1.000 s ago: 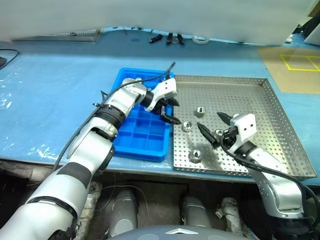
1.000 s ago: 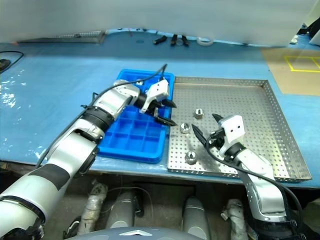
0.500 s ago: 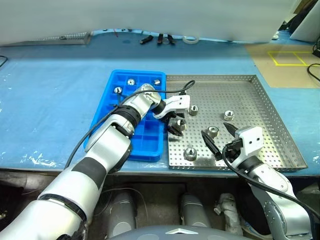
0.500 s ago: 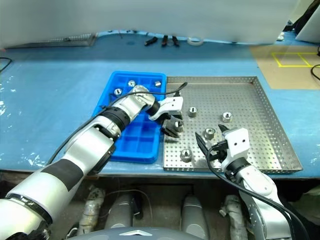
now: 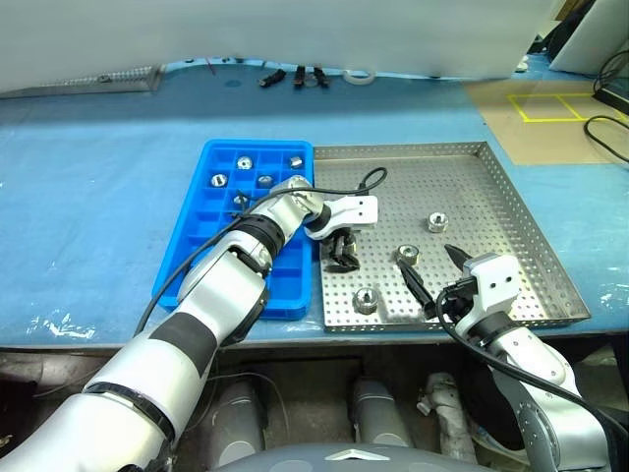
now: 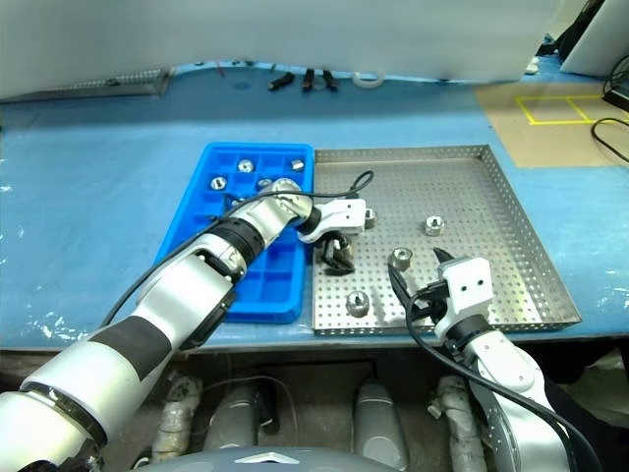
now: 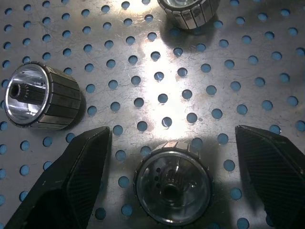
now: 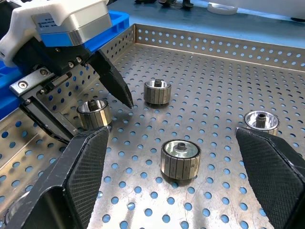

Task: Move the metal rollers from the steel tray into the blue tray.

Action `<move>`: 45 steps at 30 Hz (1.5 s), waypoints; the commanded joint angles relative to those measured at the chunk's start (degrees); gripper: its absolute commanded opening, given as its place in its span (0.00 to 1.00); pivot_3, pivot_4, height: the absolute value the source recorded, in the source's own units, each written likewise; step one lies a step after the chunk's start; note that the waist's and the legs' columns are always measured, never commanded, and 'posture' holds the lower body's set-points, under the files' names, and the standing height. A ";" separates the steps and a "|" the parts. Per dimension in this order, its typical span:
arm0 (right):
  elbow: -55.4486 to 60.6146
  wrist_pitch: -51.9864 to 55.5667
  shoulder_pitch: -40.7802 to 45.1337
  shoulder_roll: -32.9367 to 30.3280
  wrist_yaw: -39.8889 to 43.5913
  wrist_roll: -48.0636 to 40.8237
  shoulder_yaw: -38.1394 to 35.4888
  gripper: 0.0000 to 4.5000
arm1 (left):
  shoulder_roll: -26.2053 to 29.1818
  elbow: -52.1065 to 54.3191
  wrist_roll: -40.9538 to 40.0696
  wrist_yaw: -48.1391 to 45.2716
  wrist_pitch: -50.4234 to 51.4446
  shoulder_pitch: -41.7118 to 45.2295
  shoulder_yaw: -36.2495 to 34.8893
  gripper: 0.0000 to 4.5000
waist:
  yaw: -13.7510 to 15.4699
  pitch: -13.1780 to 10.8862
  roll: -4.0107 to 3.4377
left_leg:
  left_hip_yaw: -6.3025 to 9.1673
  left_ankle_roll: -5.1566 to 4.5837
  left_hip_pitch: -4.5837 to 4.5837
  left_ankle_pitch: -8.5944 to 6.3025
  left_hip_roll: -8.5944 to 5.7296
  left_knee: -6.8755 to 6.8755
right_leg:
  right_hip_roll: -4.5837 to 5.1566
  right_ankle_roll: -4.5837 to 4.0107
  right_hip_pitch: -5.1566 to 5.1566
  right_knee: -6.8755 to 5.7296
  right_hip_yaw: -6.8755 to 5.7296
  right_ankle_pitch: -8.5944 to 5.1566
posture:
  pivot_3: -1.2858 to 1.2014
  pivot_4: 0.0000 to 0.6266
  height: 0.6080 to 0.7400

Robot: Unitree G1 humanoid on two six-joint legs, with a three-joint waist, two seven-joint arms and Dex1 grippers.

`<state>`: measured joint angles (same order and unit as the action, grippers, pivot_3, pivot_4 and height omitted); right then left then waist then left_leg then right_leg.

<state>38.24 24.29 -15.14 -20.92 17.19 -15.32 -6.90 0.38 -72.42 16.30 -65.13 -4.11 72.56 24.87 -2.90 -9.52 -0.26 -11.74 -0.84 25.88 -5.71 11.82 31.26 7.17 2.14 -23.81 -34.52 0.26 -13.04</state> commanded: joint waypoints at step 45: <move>-14.55 3.10 34.10 -4.92 18.49 -6.13 9.26 1.00 | 27.93 68.21 -25.51 -4.43 32.97 -30.73 -24.48 0.38 | 4.38 0.01 0.01 | -0.04 0.06 -0.04 0.05 0.10 -0.11 | -0.01 -0.17 -0.15 -0.23 -0.05 0.02 | 0.49 0.24 1.00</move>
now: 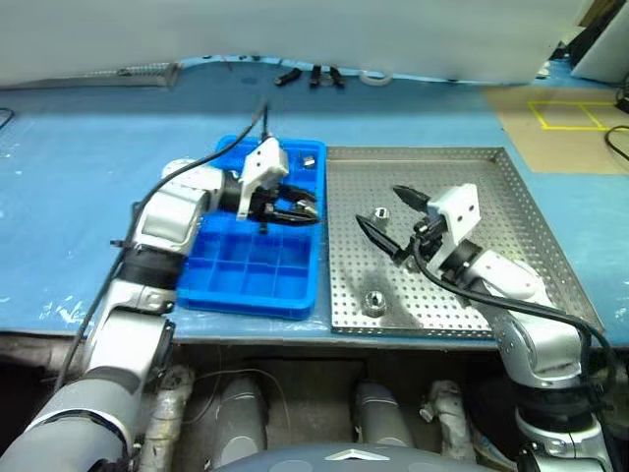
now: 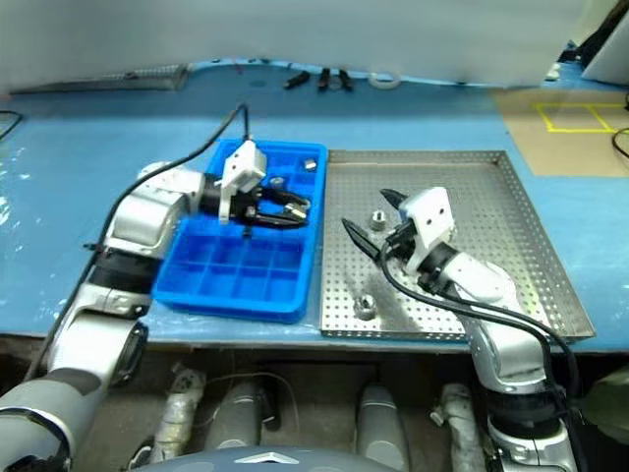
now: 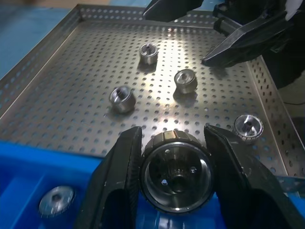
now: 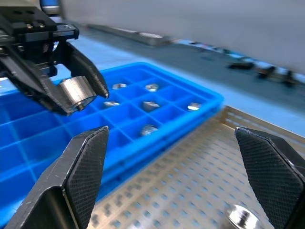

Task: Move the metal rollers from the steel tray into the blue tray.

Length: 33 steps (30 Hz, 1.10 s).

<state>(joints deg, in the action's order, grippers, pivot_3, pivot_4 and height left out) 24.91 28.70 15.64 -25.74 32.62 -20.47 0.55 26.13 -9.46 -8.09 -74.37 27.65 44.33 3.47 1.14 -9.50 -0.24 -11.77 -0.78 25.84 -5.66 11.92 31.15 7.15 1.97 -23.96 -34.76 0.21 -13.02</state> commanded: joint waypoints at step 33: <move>-8.98 -2.99 9.99 -0.43 11.13 0.15 4.83 1.00 | -3.31 1.10 2.11 43.66 -0.92 -13.54 -5.30 0.54 | 6.45 0.01 0.03 | 0.24 0.30 0.20 0.19 -0.02 -0.01 | -0.04 0.03 -0.09 -0.14 -0.22 0.02 | 0.56 0.24 1.00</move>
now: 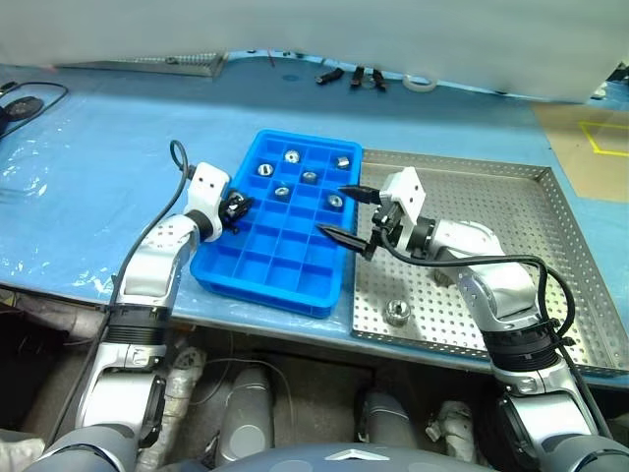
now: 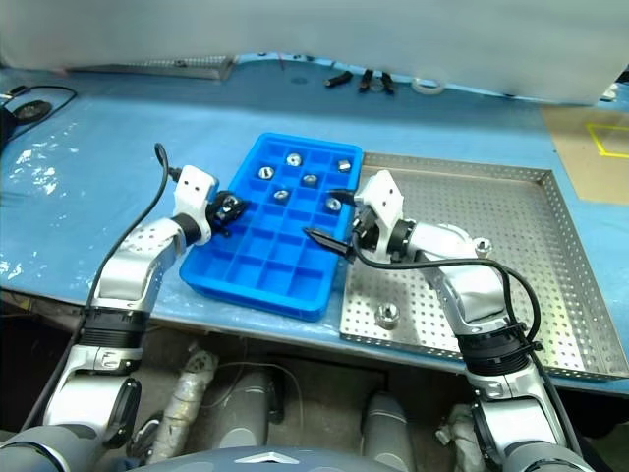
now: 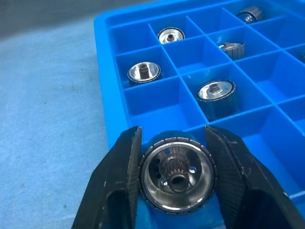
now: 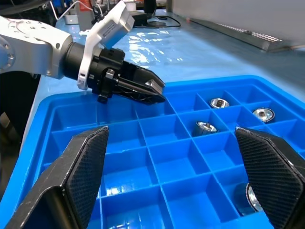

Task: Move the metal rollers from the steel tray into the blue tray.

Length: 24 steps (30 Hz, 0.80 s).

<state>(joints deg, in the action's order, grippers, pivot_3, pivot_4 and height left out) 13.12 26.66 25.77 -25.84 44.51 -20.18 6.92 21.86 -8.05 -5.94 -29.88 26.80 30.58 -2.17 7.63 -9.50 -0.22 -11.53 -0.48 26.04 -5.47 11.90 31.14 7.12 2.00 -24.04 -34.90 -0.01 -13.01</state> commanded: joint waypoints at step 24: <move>17.69 3.66 -14.37 -3.73 -12.49 -1.00 -12.96 1.00 | -11.73 -25.88 -2.39 -17.83 -13.77 26.51 9.89 0.89 | -1.99 0.01 0.02 | -0.05 -0.04 -0.03 -0.01 -0.07 0.16 | 0.04 0.01 0.07 -0.05 0.11 0.02 | 0.41 0.24 1.00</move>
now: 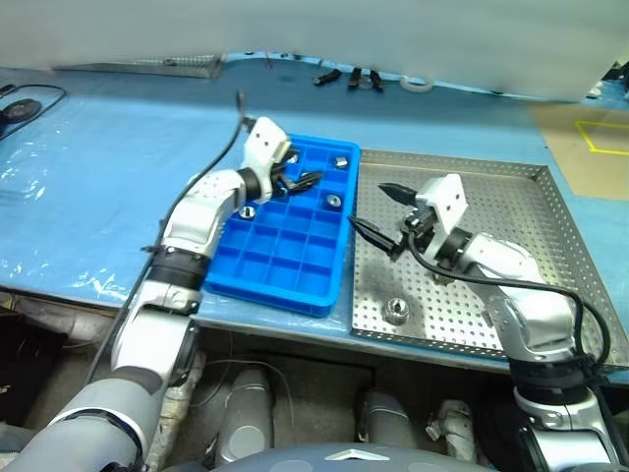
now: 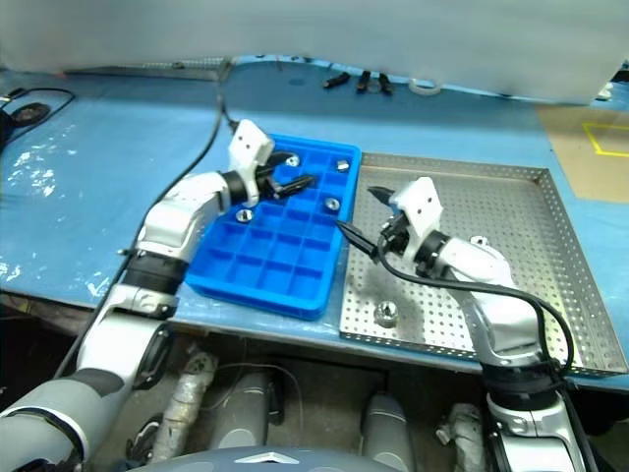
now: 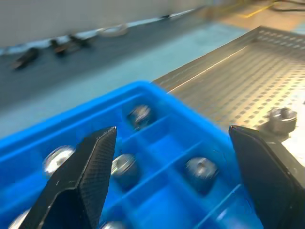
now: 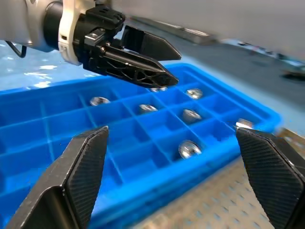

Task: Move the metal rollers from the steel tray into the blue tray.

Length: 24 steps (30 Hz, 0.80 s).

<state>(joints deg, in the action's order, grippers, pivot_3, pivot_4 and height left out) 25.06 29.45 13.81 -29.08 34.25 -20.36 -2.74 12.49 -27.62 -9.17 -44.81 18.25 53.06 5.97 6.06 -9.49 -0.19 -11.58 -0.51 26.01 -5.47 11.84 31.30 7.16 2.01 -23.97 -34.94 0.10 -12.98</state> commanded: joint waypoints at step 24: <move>19.99 3.53 -18.36 1.94 -15.60 1.01 -7.62 1.00 | -21.78 -48.74 13.01 16.71 -17.78 18.73 -0.13 0.89 | -7.06 0.00 0.01 | -0.11 -0.33 0.06 -0.21 -0.03 0.16 | 0.03 0.05 0.01 0.25 0.12 0.00 | 0.30 0.24 1.00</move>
<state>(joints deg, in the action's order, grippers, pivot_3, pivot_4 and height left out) 43.09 34.35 -4.55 -26.82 18.82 -19.76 -8.65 -8.39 -76.58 3.03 -28.77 0.66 71.13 6.11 -1.00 -9.48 -0.18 -11.69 -0.86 26.07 -5.69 11.80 31.46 7.19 2.05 -23.96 -34.69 0.22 -12.98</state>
